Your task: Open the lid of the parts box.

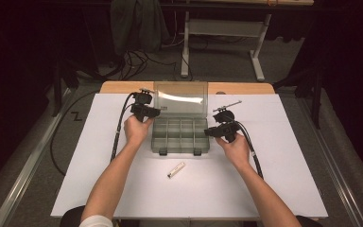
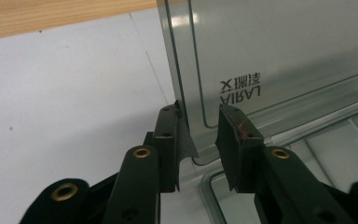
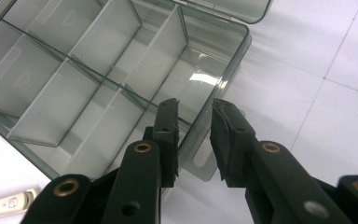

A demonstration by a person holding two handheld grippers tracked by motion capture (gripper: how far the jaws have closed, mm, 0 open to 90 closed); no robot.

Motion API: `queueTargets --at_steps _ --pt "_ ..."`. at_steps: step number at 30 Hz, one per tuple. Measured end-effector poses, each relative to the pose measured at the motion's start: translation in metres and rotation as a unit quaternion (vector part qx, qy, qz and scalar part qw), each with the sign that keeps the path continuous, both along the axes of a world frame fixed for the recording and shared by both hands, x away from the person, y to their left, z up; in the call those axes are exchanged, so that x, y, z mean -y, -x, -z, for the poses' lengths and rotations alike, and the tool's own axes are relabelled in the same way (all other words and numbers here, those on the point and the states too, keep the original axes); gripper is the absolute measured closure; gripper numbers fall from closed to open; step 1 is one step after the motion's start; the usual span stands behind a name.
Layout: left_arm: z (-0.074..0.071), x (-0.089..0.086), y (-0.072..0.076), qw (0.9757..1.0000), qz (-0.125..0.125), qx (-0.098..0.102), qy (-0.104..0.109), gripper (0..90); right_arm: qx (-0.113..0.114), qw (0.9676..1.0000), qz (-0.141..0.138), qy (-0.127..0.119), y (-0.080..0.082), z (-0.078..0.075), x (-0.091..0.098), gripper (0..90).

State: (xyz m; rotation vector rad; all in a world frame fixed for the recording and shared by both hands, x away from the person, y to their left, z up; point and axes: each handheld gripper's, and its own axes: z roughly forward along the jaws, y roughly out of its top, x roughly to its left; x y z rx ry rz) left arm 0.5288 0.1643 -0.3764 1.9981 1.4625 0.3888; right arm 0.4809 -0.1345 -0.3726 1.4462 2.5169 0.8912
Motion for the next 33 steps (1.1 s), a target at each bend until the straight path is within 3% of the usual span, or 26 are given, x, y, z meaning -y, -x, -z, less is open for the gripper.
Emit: queueTargets --at_steps 10,27,33 --pt "0.0043 0.0023 -0.0003 0.9999 0.009 -0.011 -0.003 68.6 0.001 1.0 0.0 0.0 0.0004 0.0001 -0.0002 74.1" --pt "0.0034 0.0022 0.0011 0.9999 0.01 -0.012 -0.004 67.5 0.001 1.0 -0.002 0.0 0.0001 0.0 -0.0002 74.2" --pt "0.0012 -0.0006 0.0019 0.9999 0.01 -0.011 -0.002 60.6 0.001 1.0 -0.001 0.001 0.0004 0.0001 -0.0002 74.2"
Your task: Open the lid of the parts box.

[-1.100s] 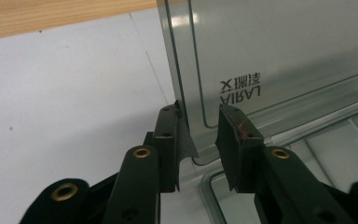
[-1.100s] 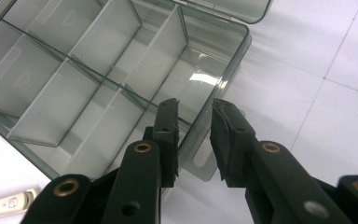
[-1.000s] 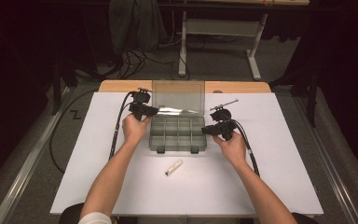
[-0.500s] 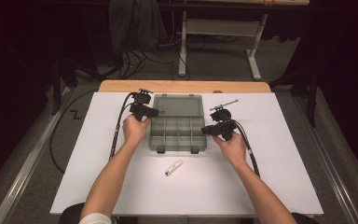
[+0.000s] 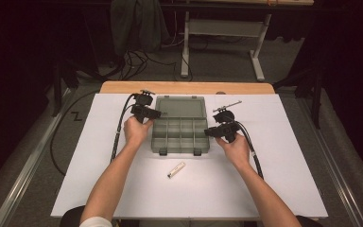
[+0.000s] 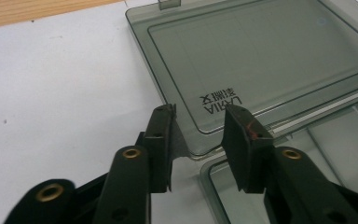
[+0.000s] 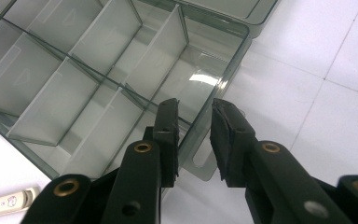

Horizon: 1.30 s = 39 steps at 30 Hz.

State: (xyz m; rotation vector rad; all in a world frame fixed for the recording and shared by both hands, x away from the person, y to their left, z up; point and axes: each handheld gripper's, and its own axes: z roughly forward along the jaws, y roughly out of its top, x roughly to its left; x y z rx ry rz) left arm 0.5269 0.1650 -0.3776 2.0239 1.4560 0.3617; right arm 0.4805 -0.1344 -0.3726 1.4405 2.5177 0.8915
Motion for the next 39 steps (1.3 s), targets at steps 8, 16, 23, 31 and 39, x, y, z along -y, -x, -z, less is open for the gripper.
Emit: queueTargets --at_steps 8,16,23,31,39 --pt "-0.008 0.002 0.007 0.9998 0.02 0.006 -0.004 53.2 0.007 1.0 -0.002 0.007 0.001 0.0 -0.001 74.2" --pt "-0.014 0.007 0.015 0.9987 0.046 0.007 -0.02 46.4 0.009 0.9999 -0.006 0.009 0.001 -0.001 -0.001 74.1" --pt "-0.021 0.008 0.023 0.9979 0.06 0.013 -0.021 43.6 0.012 0.9998 -0.012 0.009 0.003 -0.001 -0.003 68.9" --pt "-0.027 0.006 0.036 0.9969 0.073 0.026 -0.012 43.6 0.024 0.9995 -0.017 0.008 0.006 -0.006 -0.002 64.2" --pt "-0.031 0.006 0.047 0.9947 0.094 0.038 -0.019 44.8 0.033 0.9992 -0.023 0.005 0.011 -0.01 0.0 59.3"
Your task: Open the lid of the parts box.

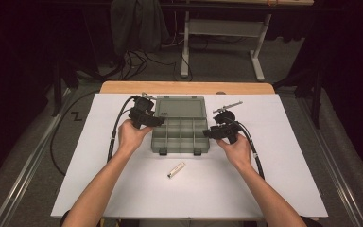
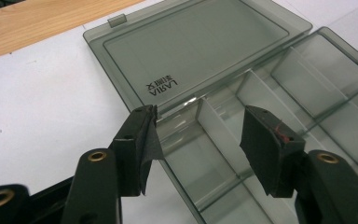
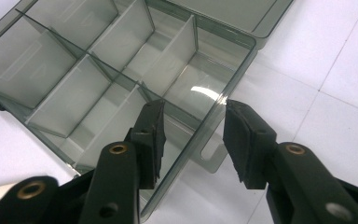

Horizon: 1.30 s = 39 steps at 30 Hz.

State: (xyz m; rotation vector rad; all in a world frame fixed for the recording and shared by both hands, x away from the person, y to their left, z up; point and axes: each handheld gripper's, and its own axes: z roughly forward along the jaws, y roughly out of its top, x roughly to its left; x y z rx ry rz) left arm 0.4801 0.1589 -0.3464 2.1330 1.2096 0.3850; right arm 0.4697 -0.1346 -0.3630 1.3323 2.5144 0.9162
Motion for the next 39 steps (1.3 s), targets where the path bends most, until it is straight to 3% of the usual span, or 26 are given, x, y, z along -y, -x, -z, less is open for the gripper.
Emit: queueTargets --at_steps 5,32,39 --pt "-0.002 0.001 0.006 0.9997 0.015 0.019 -0.004 45.6 0.004 1.0 -0.003 0.0 0.002 -0.001 0.001 57.5" --pt "-0.007 -0.007 0.036 0.9981 0.028 0.051 0.019 43.6 0.025 0.9996 -0.003 0.01 0.014 -0.005 0.012 48.1" --pt "-0.008 -0.008 0.042 0.9977 0.031 0.055 0.022 42.8 0.072 0.9969 0.007 0.03 0.026 0.0 0.013 41.1"
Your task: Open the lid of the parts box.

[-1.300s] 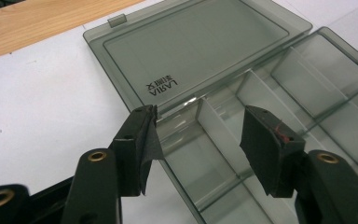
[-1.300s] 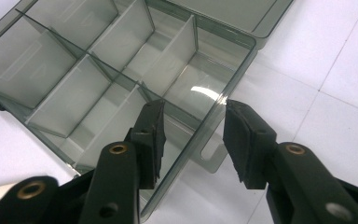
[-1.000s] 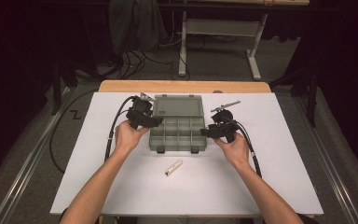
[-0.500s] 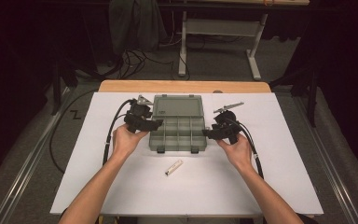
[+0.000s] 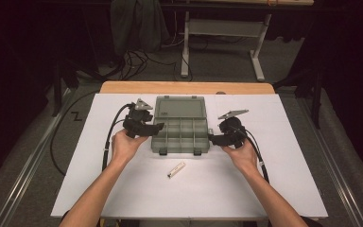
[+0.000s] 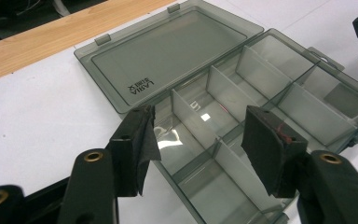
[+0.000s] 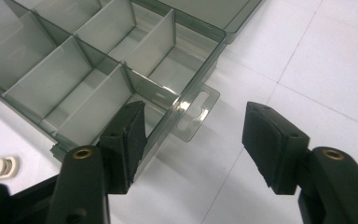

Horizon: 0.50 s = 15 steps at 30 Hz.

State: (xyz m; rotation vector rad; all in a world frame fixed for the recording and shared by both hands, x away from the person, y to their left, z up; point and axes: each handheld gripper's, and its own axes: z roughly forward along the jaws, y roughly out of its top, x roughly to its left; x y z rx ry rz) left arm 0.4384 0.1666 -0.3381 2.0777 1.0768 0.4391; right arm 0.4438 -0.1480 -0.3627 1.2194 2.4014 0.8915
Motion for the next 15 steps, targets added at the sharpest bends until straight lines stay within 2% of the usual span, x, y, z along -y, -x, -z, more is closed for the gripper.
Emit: queueTargets --at_steps 7,10,15 --pt "-0.001 -0.001 0.009 0.9999 0.003 0.007 0.009 42.5 0.006 0.9998 -0.016 -0.009 0.008 0.0 0.001 41.4" --pt "0.0 -0.003 0.012 0.9999 0.004 0.011 0.011 42.6 0.004 0.9997 -0.017 -0.018 0.01 -0.001 0.004 43.7" --pt "0.001 -0.006 0.015 0.9998 0.005 0.011 0.018 43.1 0.014 0.9995 -0.014 -0.025 0.015 -0.003 0.008 45.5"
